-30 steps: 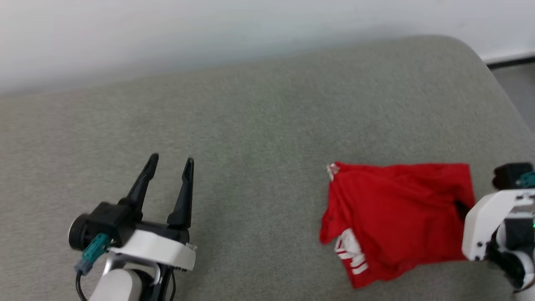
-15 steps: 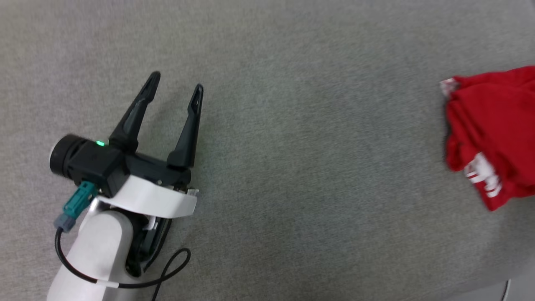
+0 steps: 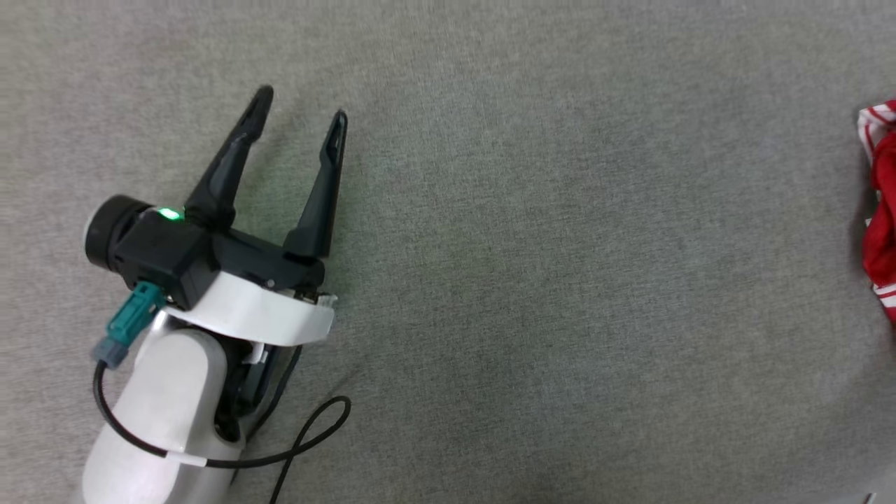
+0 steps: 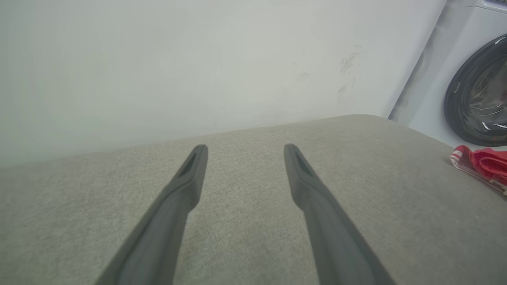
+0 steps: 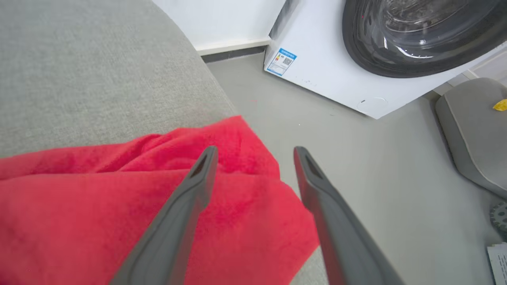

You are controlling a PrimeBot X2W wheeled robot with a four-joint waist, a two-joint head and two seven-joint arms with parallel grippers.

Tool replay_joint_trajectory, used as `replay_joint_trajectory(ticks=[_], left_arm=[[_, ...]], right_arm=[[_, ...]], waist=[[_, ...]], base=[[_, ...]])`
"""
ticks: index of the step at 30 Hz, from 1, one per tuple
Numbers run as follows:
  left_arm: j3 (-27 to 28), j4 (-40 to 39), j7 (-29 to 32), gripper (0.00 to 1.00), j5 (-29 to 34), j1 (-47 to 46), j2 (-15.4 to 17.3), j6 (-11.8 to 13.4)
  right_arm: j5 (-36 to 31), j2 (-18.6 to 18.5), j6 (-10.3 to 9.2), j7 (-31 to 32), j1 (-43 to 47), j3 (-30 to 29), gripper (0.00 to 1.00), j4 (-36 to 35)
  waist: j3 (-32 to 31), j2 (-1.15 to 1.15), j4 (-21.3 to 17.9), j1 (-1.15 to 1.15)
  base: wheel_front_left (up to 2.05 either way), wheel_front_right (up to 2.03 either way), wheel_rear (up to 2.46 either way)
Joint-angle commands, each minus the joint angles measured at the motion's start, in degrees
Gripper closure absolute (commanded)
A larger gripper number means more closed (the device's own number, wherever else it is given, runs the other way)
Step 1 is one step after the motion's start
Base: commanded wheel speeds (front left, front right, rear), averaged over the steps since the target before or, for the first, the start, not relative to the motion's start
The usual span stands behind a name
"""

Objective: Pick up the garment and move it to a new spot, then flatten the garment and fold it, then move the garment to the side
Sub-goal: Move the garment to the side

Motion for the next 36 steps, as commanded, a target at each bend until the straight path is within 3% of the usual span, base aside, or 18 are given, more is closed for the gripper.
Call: replay_joint_trajectory(ticks=[1,9,21,36], left_arm=[[-0.1,0.3,-0.2,0.0,-0.1,0.8,-0.2,0.1],[-0.1,4.4,-1.7,0.0,-2.0,6.4,-2.4,1.6],[2.2,8.0,-2.7,0.0,-3.3,15.2,-5.0,4.6],[8.0,9.2,-2.9,0.0,-2.1,22.3,-4.9,6.8]], right_arm=[[-0.4,0.7,-0.08,-0.8,0.1,-0.4,0.0,-0.5],[2.3,4.4,-0.09,-11.4,7.8,0.7,0.0,-5.2],[11.1,9.3,-0.08,-20.7,24.8,11.7,0.0,-14.4],[19.9,12.2,-0.08,-20.2,38.9,30.0,0.0,-24.1]], waist=[[-1.3,0.0,0.2,-0.01],[-10.7,0.0,1.9,-0.01],[-21.3,0.0,6.7,-0.01],[-29.2,0.0,10.8,-0.01]], base=[[0.0,0.0,0.0],[0.0,0.0,0.0],[0.0,0.0,0.0],[0.0,0.0,0.0]])
